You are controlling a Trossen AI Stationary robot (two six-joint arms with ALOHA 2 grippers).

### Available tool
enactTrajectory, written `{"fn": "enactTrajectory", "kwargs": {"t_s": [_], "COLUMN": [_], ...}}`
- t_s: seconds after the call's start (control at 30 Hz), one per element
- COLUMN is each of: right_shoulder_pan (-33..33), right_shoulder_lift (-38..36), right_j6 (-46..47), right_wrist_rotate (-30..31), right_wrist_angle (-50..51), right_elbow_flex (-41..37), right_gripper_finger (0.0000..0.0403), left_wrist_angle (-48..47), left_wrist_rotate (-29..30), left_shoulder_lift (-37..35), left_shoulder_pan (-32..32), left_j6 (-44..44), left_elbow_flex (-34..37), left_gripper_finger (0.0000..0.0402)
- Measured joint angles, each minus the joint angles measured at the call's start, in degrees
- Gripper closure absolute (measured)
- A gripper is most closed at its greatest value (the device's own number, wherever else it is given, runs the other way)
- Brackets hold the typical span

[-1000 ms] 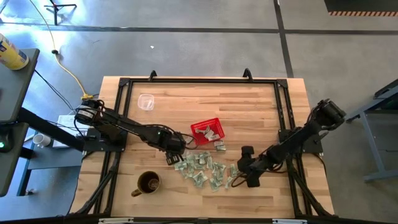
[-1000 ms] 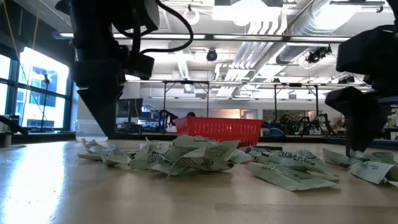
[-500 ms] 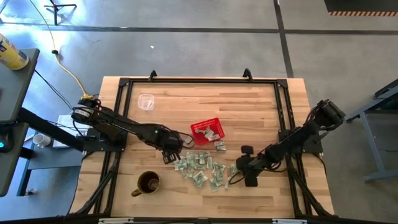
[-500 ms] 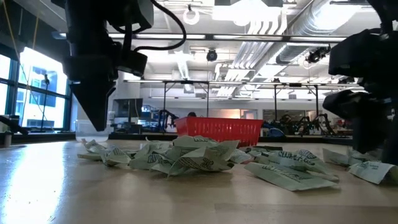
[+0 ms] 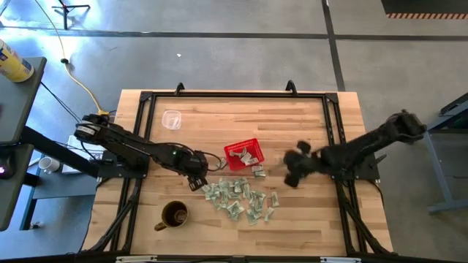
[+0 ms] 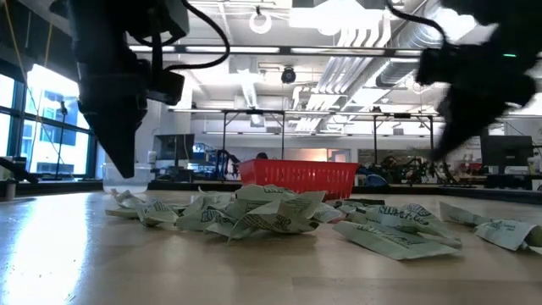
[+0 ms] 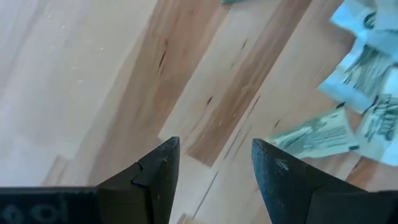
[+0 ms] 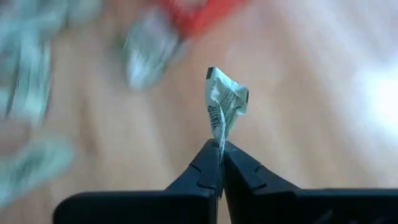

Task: Pick and place items into bin
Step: Put the green stevia packet into the red bin

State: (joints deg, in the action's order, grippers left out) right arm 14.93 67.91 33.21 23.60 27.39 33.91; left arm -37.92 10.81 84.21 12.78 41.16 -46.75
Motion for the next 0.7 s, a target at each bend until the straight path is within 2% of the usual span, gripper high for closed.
{"fn": "enactTrajectory", "kwargs": {"t_s": [0.1,0.17,0.23,0.33,0.5,0.6,0.7], "right_shoulder_pan": [-9.45,-14.69,-18.66,-22.15,-22.89,-23.18,-23.27], "right_shoulder_lift": [-1.62,-0.74,1.50,7.14,18.97,24.57,27.84], "right_j6": [-8.34,-12.73,-13.99,-14.27,-16.92,-15.65,-17.45], "right_wrist_rotate": [-5.66,-12.01,-15.89,-20.83,-30.32,-31.19,-28.75], "right_wrist_angle": [-10.68,-19.02,-23.12,-22.37,-21.70,-17.68,-8.83], "right_elbow_flex": [0.03,0.11,1.31,5.66,14.54,20.28,24.93], "right_gripper_finger": [0.0392,0.0391,0.0394,0.0398,0.0395,0.0371,0.0320], "left_wrist_angle": [7.21,12.16,17.71,22.11,22.73,21.91,20.91], "left_wrist_rotate": [-1.28,-1.88,-3.08,-4.10,-4.46,-4.57,-7.37], "left_shoulder_lift": [-1.11,-1.23,-1.28,-1.29,-1.27,-1.27,-1.27], "left_shoulder_pan": [-0.02,0.00,0.00,0.00,0.00,0.00,0.00], "left_j6": [0.29,0.29,0.06,0.32,1.14,-0.17,-6.36], "left_elbow_flex": [3.44,5.92,8.18,10.35,10.67,10.67,10.67], "left_gripper_finger": [0.0167,0.0167,0.0167,0.0167,0.0167,0.0167,0.0167]}}
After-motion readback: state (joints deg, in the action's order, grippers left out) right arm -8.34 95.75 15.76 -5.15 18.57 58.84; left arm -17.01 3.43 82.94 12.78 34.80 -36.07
